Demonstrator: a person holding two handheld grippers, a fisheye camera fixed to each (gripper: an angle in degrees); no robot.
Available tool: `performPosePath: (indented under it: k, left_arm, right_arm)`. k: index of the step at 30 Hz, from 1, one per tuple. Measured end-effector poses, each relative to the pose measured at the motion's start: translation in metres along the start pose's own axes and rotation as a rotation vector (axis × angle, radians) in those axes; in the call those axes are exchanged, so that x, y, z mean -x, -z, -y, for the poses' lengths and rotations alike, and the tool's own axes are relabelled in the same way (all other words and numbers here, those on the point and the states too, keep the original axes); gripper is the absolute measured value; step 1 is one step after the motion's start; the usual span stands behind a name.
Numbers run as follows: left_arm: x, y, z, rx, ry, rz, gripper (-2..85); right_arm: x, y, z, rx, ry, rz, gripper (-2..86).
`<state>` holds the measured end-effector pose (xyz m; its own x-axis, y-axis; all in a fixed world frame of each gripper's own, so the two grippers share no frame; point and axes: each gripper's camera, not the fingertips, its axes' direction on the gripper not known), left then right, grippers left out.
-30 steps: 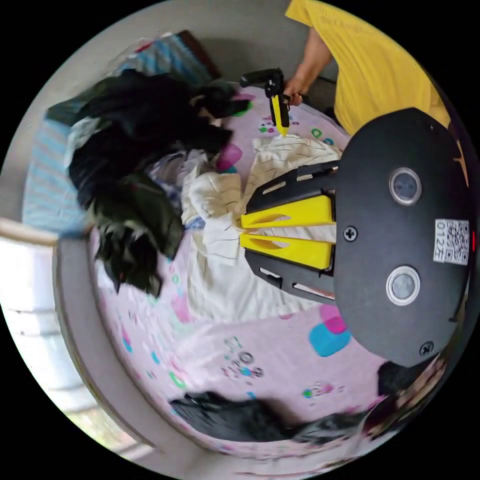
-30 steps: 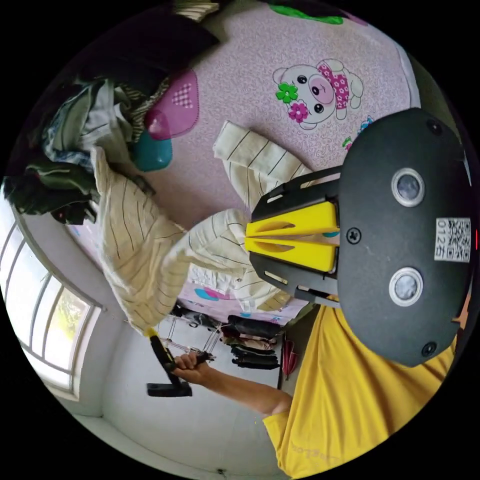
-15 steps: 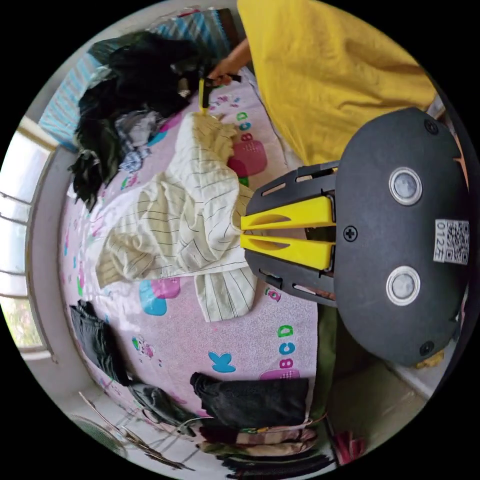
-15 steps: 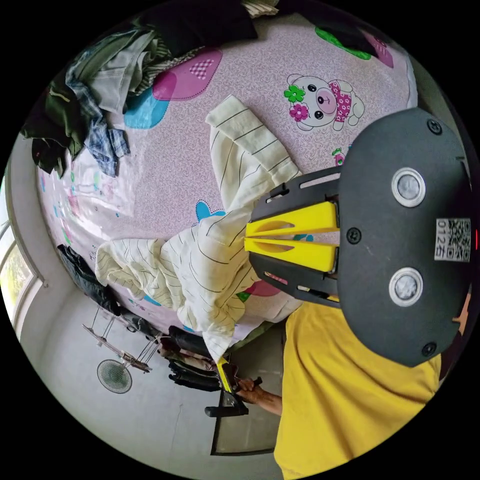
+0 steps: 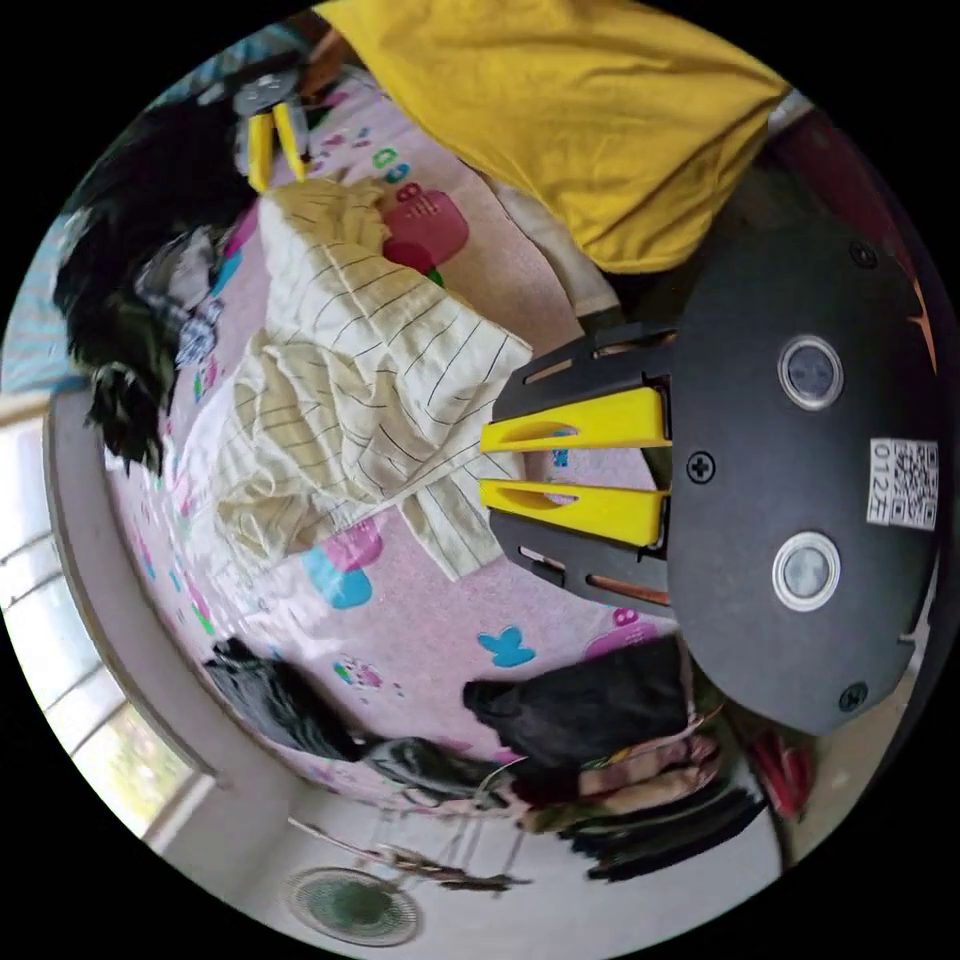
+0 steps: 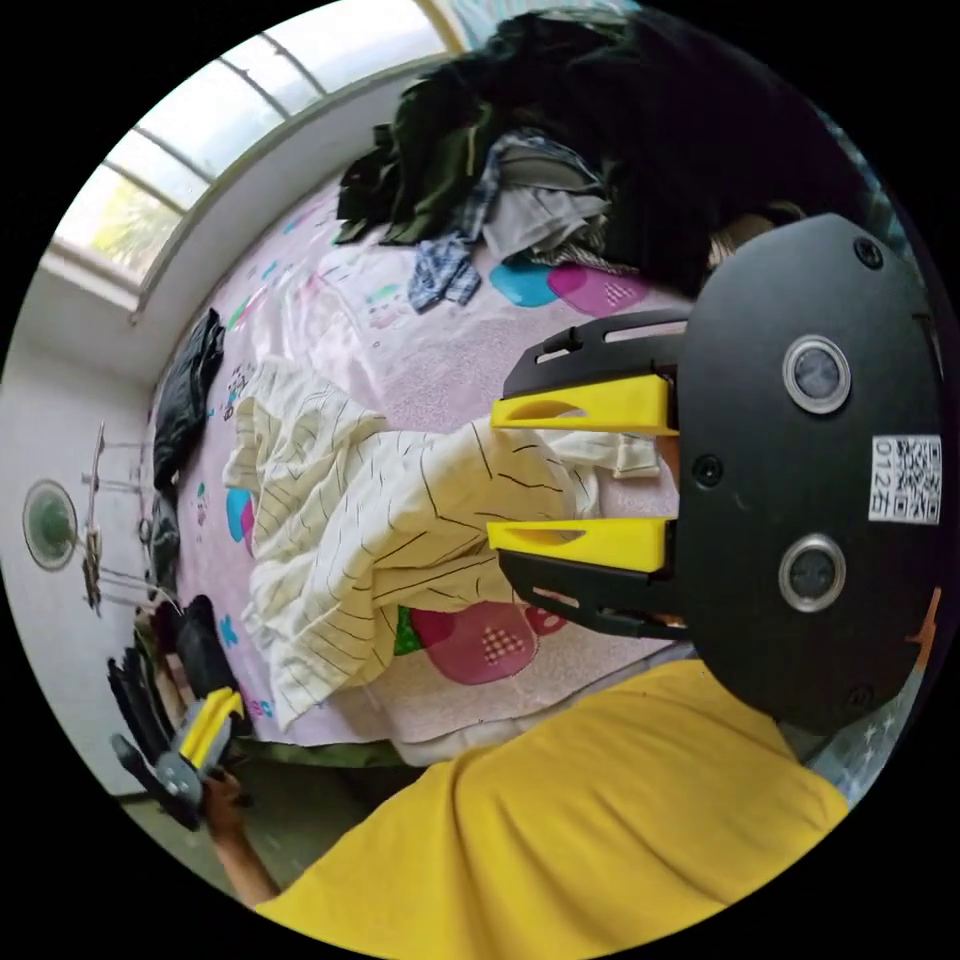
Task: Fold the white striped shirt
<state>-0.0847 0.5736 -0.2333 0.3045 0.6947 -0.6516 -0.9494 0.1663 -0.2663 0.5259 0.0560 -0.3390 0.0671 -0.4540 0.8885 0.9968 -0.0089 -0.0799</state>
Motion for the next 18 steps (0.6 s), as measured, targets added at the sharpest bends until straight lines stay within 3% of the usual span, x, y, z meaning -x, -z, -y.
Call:
performPosePath:
  k: [5,13,18]
  left_arm:
    - [-0.016,-0.039,0.028,0.04,-0.213,0.031,5.6]
    - [-0.036,-0.085,0.047,0.078,-0.514,0.001,7.5]
    - [-0.058,-0.101,0.06,0.056,-0.756,0.136,8.7]
  right_arm:
    - [0.002,-0.014,0.029,0.102,0.099,-0.044,10.9]
    - [-0.041,-0.022,0.051,0.195,-0.082,0.129,7.7]
    - [-0.059,-0.026,0.059,0.23,-0.168,0.212,7.5]
